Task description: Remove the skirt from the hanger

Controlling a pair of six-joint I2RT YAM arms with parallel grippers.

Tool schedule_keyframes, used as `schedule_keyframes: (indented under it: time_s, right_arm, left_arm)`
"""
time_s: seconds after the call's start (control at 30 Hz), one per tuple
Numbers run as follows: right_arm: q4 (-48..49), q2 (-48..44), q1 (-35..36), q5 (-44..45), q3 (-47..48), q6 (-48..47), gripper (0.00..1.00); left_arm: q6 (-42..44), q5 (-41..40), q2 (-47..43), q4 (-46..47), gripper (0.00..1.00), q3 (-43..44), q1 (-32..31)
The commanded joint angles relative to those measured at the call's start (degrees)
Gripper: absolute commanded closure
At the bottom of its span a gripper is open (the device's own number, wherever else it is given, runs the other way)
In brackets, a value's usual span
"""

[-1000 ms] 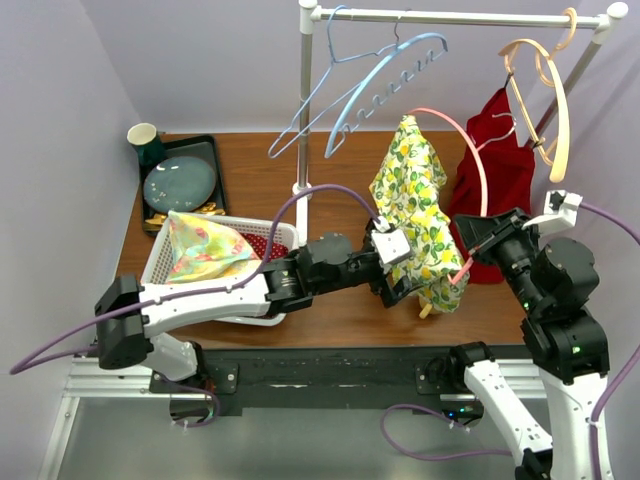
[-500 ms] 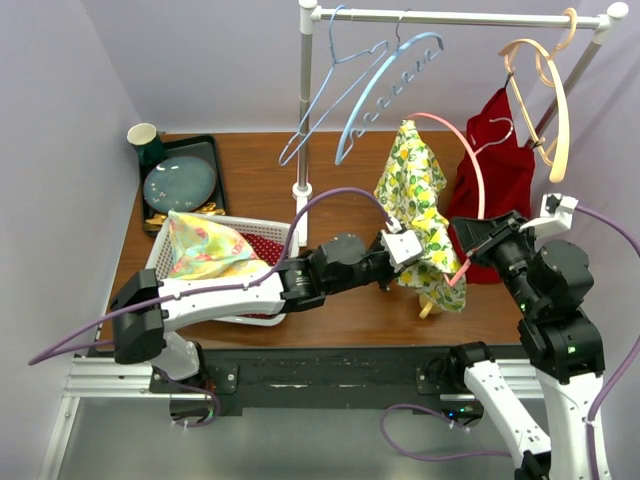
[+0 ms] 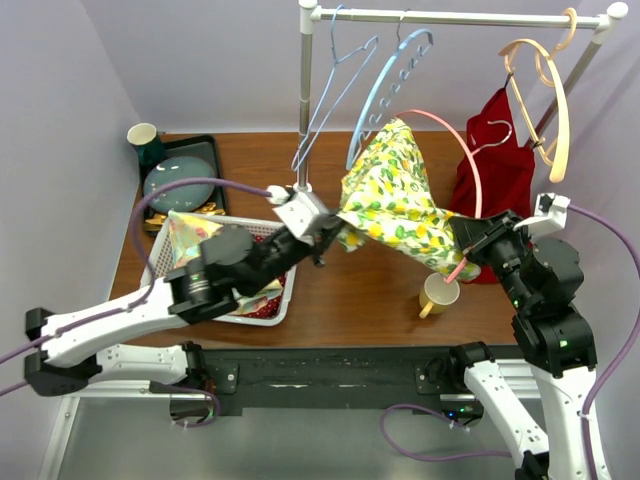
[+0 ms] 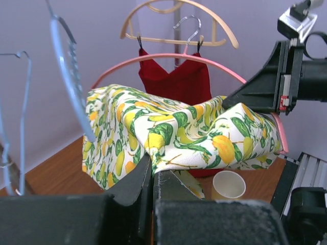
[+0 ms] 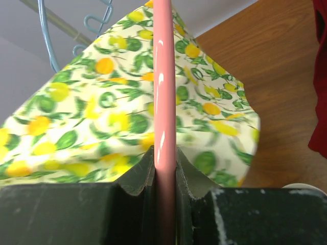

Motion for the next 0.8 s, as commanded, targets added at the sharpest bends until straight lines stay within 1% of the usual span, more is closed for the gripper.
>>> schedule_keyframes:
  time_s: [0.0,0.03,0.1,0.23,0.3,0.37,0.5,0.53,0.7,0.77]
  right_arm:
    - [7.04,-0.30,-0.17,5.44,-0.03,-1.97,1.00]
    - [7.04,-0.30,-0.26,5.61,-0.12,-1.97,1.00]
    - [7.22,-0.39,-0.26,6.05,-0.47,-2.05,1.00]
    - [7.66,-0.13,-0.17,6.41,-0.74,-1.97,1.00]
    - [7.66,0.05,-0.26,6.32,-0.56,-2.93,1.00]
    - [6.96,0.40,-0.26,7.54,-0.30,-3.81,1.00]
    - [6.16,0.14,-0.17,8.95,0.23,-5.39,1.00]
    - [6.25,0.05,-0.17,9.04,0.23,-5.39,1.00]
    - [6.43,-0.04,-0.17,9.04,0.05,-5.31,1.00]
    - [6.69,0.22,-0.17,9.04,-0.21,-5.31,1.00]
  left_arm:
    - [2.38,-5.05,-6.63,-2.44,1.00,4.52,-0.27]
    - [2.73,-6.10,-7.52,-2.46,1.00,5.92,-0.27]
    - [3.17,-8.03,-9.89,-5.96,1.00,6.98,-0.36]
    - [6.23,-16.19,-14.11,-6.68,1.00,7.16,-0.27]
    - [8.43,-18.57,-15.87,-6.24,1.00,6.90,-0.27]
    - [9.93,-21.56,-16.41,-5.71,1.00,6.90,-0.27]
    - [16.59,-27.45,-15.71,-4.31,1.00,6.81,-0.27]
    - [17.66,-29.99,-15.62,-4.04,1.00,6.98,-0.27]
    - [19.95,-31.77,-15.53,-3.60,1.00,8.74,-0.27]
    - [19.34,-31.86,-15.53,-5.87,1.00,10.23,-0.27]
